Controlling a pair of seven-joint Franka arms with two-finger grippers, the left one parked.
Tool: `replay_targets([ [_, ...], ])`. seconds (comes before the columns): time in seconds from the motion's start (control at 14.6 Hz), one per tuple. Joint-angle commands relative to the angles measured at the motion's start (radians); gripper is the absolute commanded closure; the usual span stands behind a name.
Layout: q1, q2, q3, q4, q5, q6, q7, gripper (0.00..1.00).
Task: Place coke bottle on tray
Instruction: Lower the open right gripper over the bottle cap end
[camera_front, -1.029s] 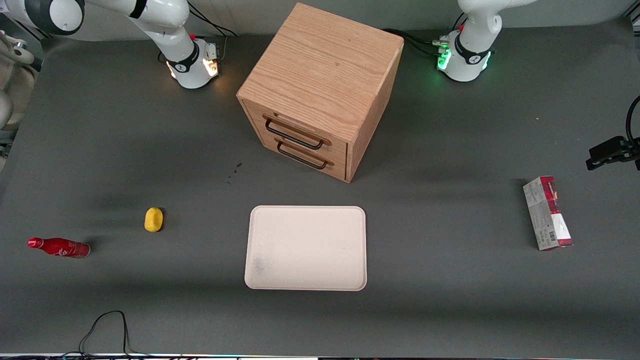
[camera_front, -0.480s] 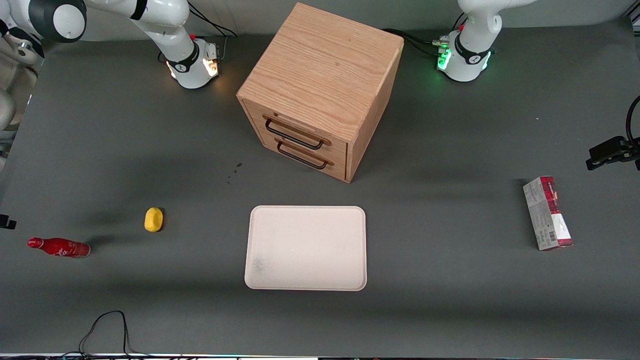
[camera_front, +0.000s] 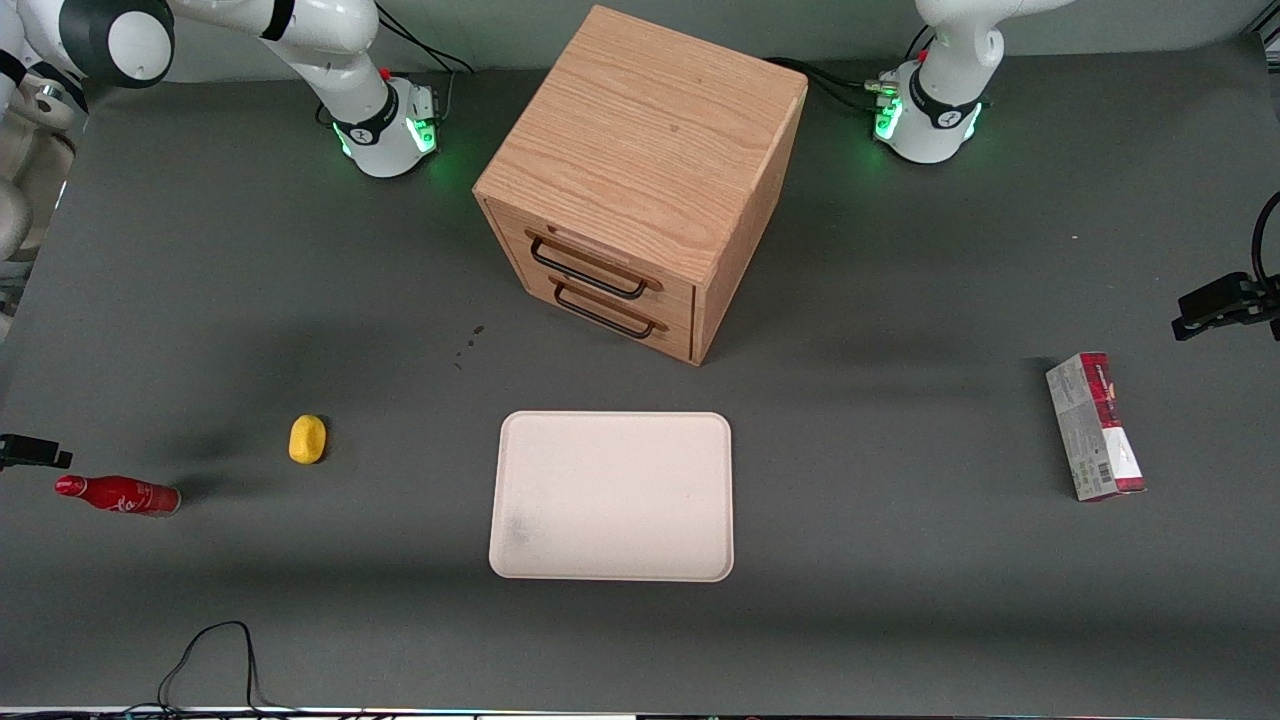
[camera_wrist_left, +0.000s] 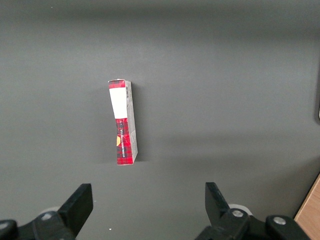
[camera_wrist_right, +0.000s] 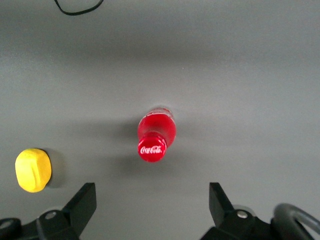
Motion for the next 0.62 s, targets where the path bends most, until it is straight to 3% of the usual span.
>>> replay_targets([
  [0.0, 0.004, 0.030, -0.004, -0.005, 0.035, 0.040, -0.017, 0.00],
  [0.55, 0.004, 0.082, 0.004, -0.004, 0.035, 0.110, -0.030, 0.00],
])
